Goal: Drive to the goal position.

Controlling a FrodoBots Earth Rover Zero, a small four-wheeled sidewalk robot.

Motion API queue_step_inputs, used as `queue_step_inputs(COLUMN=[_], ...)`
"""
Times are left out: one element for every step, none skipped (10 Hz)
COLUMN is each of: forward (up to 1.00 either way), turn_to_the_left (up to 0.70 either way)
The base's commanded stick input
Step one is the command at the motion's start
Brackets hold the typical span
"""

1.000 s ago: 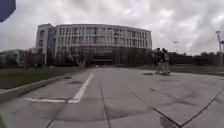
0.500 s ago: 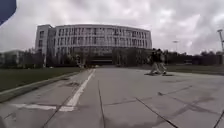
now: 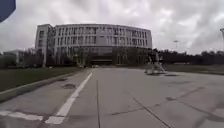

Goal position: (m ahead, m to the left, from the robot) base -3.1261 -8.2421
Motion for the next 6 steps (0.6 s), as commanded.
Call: queue_step_inputs(forward=[0.70, 0.70, 0.70, 0.70, 0.70, 0.70], turn_to_the_left=[0.19, 0.35, 0.35, 0.30, 0.20, 0.00])
